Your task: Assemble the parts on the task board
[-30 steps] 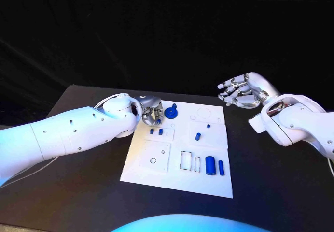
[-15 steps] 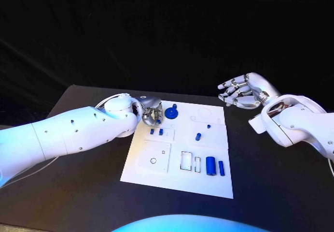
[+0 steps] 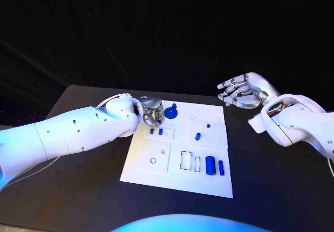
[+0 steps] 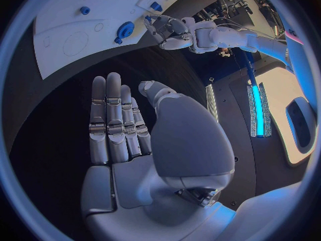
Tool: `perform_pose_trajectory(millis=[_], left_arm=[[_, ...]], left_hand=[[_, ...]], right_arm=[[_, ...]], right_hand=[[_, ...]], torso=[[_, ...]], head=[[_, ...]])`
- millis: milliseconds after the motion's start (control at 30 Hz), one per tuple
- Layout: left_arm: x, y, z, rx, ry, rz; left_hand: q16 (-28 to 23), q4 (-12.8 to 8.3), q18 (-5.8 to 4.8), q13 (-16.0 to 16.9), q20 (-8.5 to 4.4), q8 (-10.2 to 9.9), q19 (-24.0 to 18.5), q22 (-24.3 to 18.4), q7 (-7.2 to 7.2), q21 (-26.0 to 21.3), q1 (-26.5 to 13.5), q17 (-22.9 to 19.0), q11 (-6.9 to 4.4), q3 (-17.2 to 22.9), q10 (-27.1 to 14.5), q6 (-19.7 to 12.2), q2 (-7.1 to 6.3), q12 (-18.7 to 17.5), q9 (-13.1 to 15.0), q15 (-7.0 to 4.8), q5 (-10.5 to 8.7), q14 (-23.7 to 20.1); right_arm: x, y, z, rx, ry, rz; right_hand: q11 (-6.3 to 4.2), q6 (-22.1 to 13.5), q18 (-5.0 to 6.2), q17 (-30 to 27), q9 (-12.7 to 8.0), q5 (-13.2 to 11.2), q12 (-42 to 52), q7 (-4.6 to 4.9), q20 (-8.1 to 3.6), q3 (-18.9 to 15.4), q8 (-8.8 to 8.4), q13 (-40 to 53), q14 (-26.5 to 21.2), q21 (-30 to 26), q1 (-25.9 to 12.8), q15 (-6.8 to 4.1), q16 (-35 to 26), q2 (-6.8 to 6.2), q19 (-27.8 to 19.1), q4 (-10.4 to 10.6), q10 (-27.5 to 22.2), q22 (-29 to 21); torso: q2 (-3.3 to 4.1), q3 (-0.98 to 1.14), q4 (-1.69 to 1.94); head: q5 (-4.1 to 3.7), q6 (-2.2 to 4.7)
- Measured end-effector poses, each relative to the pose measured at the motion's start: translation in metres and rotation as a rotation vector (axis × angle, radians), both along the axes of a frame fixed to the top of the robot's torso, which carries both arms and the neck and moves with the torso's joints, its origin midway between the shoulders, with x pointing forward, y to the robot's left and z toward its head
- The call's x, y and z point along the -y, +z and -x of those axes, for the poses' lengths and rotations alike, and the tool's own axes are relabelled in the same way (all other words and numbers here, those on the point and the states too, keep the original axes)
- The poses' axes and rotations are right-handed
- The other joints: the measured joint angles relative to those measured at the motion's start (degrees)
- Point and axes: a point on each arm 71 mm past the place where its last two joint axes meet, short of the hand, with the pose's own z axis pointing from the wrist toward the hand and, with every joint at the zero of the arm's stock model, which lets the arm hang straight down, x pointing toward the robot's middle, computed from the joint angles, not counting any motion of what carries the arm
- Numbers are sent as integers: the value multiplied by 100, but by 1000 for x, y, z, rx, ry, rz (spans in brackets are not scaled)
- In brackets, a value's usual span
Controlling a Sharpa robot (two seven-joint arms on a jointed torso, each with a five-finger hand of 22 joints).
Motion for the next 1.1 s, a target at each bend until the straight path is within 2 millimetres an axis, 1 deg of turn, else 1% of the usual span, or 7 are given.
perform_pose_trajectory(millis=[333,633,700,833,1000,1033,1100], left_arm=[[2,-1,-1,-3,1,-4],[2,-1,-1,-14,4,-15],[2,-1,-1,-16,5,-17],[0,-2,-1,-22,10,-23],[-2,-3,-1,-28,15,-29],[-2,-3,-1,-28,16,-29],[-2,-4,-1,-30,17,-31]], left_hand=[[0,0,0,9,0,0,0,0,7,0,0,-12,0,0,0,7,0,0,4,0,0,0],[0,-15,0,1,0,-12,0,0,15,-27,-61,30,0,15,0,-3,-11,-86,-34,0,-67,0],[0,-15,0,1,0,-19,0,-1,46,-39,-93,23,11,15,-11,-41,-42,-107,-51,0,-67,0],[0,-33,0,1,0,-19,0,-1,15,-39,-129,-8,21,33,-21,-192,-79,-145,-104,0,-67,0],[0,-55,0,1,0,-17,0,-1,26,-61,-133,-29,21,55,-21,-324,-83,-185,-158,0,-67,0],[0,-55,0,1,0,-17,0,-1,27,-61,-153,-35,21,55,-21,-342,-104,-185,-171,0,-67,0],[22,-78,0,1,0,-17,0,-1,30,-61,-153,-40,21,78,-21,-449,-104,-190,-202,0,-67,0]], right_arm=[[0,0,0,0,0,0],[0,0,0,0,0,0],[0,0,0,0,-1,0],[1,0,0,0,-2,0],[1,0,0,-1,-2,1],[1,0,0,-1,-2,1],[1,0,0,-1,-2,1]], right_hand=[[0,0,0,0,0,0,0,0,0,0,0,0,0,0,0,0,0,0,0,0,0,-1],[0,0,0,-1,0,0,0,0,0,0,0,0,0,0,0,0,0,0,0,0,0,-1],[0,0,0,-1,0,0,0,0,0,0,0,1,0,0,0,0,0,0,0,0,0,-1],[0,0,0,-1,0,0,0,0,0,0,0,1,0,0,0,0,0,0,0,0,0,-1],[0,0,0,9,0,0,-23,0,0,0,0,-22,0,0,0,0,-23,0,0,0,0,9],[0,0,0,9,0,0,-23,0,0,0,0,-22,0,0,0,0,-23,0,0,0,0,9],[0,0,0,8,0,0,-23,0,0,0,0,-22,0,0,0,0,-23,0,0,0,0,9]], torso=[[-5,-1,3],[-8,-2,4],[-9,-2,4],[-9,-2,5],[-9,-2,5],[-9,-2,4],[-9,-2,4]], head=[[-2,-9],[-3,-20],[-3,-23],[1,-29],[2,-33],[2,-33],[3,-33]])
